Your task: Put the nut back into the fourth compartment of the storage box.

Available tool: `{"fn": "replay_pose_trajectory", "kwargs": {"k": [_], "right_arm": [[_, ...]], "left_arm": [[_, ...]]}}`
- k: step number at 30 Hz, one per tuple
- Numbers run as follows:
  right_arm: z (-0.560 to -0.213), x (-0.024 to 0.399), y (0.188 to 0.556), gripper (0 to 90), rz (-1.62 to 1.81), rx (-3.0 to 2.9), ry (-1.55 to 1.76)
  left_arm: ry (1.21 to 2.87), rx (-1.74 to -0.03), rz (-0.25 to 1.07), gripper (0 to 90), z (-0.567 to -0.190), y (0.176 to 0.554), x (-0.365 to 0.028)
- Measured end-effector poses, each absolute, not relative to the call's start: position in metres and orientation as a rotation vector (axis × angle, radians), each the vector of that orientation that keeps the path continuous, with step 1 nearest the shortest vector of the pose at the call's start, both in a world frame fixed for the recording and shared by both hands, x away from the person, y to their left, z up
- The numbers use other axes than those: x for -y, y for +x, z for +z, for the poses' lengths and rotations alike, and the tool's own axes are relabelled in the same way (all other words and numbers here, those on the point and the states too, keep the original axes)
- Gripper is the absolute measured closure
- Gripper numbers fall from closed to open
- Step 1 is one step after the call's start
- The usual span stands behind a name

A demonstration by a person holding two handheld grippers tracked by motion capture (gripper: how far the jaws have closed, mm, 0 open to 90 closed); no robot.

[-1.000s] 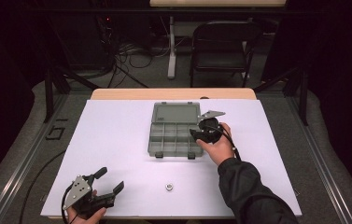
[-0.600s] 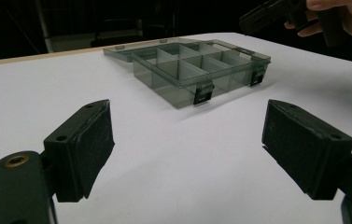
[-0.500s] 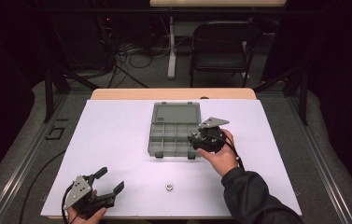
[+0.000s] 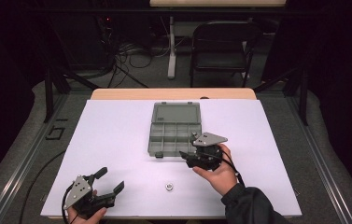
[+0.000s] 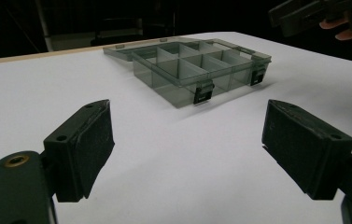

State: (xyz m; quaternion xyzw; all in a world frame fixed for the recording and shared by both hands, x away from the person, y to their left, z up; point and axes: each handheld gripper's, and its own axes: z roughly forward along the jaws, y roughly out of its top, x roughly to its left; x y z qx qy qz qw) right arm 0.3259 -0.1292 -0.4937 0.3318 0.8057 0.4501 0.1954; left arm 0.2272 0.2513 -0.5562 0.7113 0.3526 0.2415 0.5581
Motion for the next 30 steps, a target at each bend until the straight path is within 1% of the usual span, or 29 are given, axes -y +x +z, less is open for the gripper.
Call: {"fn": "replay_pose_trajectory", "kwargs": {"k": [17,30], "right_arm": [[-0.512,0.117,0.298,43.6,1.285,-2.306,0.865],[-0.539,0.099,0.278,53.7,1.296,-2.399,0.817]], "left_arm": [[1.678,-0.83,0.568,16.7,-0.556,0.227,-0.251],[1.681,-0.825,0.569,16.7,-0.556,0.227,-0.251]]}}
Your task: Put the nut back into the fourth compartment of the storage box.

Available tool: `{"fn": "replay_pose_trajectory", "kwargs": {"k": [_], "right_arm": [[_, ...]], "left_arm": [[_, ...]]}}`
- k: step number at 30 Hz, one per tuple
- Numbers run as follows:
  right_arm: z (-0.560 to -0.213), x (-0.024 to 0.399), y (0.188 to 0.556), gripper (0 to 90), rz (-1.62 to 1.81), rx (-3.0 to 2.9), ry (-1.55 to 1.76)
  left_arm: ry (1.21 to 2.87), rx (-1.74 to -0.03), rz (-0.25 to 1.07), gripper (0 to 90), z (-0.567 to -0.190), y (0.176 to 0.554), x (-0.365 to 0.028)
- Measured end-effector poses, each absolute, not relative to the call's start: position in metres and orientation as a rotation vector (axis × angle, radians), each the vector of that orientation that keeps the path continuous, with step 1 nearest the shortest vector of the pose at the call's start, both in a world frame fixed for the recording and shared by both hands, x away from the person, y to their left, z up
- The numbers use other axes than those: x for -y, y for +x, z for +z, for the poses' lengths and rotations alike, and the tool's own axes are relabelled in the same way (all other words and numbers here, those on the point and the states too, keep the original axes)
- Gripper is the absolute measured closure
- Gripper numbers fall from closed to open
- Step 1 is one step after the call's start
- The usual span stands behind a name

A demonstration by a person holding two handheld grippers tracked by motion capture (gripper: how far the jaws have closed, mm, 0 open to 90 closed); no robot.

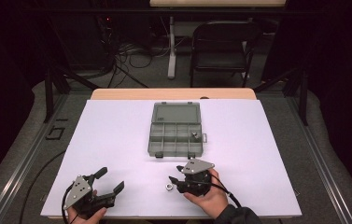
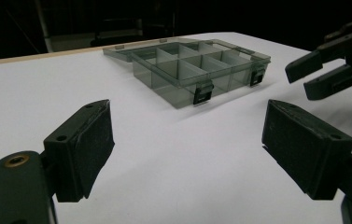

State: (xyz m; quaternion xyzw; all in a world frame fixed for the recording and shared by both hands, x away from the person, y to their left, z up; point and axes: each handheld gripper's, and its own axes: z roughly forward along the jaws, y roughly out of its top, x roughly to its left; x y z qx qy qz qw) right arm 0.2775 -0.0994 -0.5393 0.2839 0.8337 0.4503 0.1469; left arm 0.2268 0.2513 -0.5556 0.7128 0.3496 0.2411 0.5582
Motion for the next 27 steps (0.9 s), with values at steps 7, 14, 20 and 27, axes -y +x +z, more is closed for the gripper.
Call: {"fn": "replay_pose_trajectory", "kwargs": {"k": [7,14,20,27], "right_arm": [[-0.552,0.09,0.271,56.8,1.297,-2.445,0.817],[-0.559,0.082,0.266,58.7,1.274,-2.484,0.82],[-0.561,0.08,0.264,61.6,1.263,-2.495,0.839],[-0.566,0.076,0.263,62.4,1.244,-2.503,0.849]], "left_arm": [[1.681,-0.826,0.569,16.7,-0.556,0.227,-0.252],[1.681,-0.824,0.57,16.7,-0.555,0.227,-0.252],[1.681,-0.824,0.57,16.7,-0.555,0.227,-0.252],[1.682,-0.825,0.569,16.7,-0.556,0.227,-0.252]]}}
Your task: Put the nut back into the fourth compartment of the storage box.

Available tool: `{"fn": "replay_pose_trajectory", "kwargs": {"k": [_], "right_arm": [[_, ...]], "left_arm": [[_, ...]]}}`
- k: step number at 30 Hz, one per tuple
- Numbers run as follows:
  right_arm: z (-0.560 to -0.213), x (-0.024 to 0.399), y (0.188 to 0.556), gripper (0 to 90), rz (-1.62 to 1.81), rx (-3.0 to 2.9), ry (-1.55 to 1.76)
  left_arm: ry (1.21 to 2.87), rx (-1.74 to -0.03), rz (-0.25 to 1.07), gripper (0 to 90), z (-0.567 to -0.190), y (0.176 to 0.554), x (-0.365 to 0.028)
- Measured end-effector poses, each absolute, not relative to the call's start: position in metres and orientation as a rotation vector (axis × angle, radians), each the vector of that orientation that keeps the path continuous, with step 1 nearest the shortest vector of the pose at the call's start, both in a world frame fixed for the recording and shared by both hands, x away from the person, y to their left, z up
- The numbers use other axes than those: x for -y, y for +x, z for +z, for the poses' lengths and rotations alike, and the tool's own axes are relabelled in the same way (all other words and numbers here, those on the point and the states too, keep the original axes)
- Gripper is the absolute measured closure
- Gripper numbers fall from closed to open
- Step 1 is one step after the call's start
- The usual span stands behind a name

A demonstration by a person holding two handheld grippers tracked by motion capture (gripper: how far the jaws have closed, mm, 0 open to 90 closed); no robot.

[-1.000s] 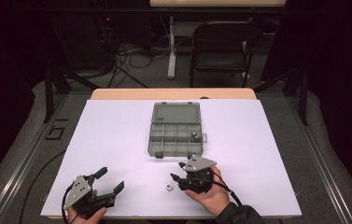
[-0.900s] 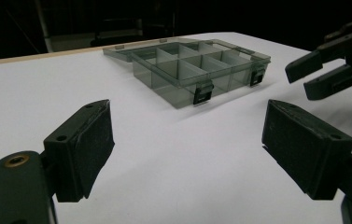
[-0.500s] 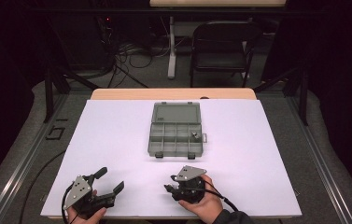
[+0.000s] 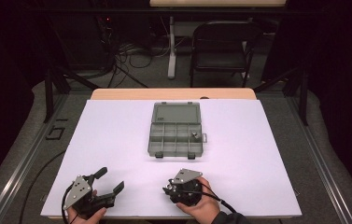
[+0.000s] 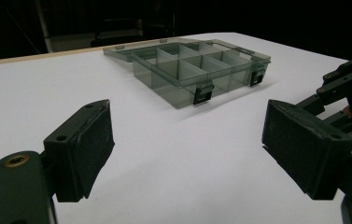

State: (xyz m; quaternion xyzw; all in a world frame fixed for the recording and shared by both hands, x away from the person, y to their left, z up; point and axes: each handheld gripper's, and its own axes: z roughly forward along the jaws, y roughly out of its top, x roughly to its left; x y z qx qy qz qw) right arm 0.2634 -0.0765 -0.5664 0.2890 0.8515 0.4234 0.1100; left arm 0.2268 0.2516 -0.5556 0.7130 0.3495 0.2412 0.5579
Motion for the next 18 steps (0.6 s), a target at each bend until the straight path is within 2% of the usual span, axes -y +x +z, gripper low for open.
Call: {"fn": "replay_pose_trajectory", "kwargs": {"k": [5,8,18], "right_arm": [[-0.5685,0.0739,0.2632,65.1,1.239,-2.505,0.847],[-0.5688,0.0726,0.263,69.6,1.222,-2.509,0.826],[-0.568,0.0732,0.2644,70.2,1.232,-2.523,0.814]], "left_arm": [[1.682,-0.824,0.569,16.7,-0.5555,0.2268,-0.2515],[1.682,-0.824,0.569,16.6,-0.5555,0.2267,-0.2516],[1.68,-0.826,0.569,16.7,-0.5555,0.2266,-0.2516]]}}
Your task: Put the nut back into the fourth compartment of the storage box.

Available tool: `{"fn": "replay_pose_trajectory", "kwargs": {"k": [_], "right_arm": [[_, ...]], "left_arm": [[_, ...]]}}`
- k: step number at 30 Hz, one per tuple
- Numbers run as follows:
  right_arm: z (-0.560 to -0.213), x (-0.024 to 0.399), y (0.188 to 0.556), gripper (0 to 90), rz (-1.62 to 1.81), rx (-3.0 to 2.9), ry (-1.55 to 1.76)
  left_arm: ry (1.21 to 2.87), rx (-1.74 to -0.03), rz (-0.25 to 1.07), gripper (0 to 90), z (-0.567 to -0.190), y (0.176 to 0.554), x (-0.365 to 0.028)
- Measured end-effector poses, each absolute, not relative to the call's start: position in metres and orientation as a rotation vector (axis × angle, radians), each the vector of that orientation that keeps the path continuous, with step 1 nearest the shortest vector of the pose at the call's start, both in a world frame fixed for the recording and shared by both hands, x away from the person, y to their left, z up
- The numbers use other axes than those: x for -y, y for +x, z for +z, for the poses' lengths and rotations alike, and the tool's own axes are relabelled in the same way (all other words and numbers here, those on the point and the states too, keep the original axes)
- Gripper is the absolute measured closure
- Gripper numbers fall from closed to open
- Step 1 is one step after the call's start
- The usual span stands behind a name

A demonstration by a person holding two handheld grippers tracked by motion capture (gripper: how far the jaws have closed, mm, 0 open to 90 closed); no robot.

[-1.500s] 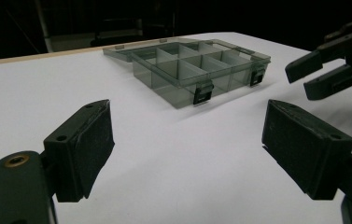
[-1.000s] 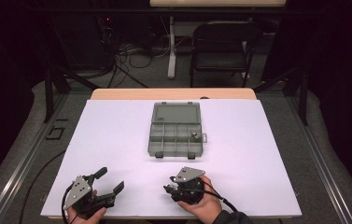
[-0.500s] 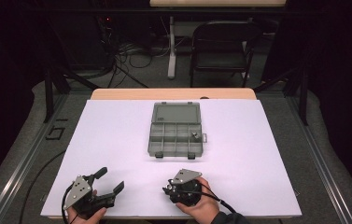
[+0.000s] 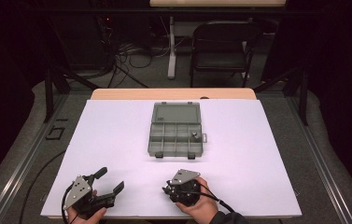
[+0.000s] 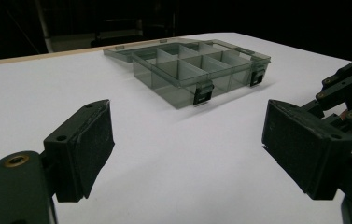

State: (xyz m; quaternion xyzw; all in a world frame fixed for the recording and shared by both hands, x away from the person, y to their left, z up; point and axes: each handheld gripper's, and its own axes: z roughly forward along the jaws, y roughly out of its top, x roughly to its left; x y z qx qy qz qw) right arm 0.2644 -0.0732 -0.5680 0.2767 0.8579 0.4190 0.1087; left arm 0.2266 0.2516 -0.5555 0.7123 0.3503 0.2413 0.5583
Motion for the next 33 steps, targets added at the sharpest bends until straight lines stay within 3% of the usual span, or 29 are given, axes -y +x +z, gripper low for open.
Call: {"fn": "replay_pose_trajectory", "kwargs": {"k": [21,33], "right_arm": [[-0.529,0.1,0.28,70.2,1.282,-2.441,0.84],[-0.493,0.129,0.321,70.2,1.288,-2.349,0.96]], "left_arm": [[1.678,-0.83,0.57,16.6,-0.556,0.227,-0.251],[1.678,-0.83,0.567,16.7,-0.556,0.227,-0.251]]}}
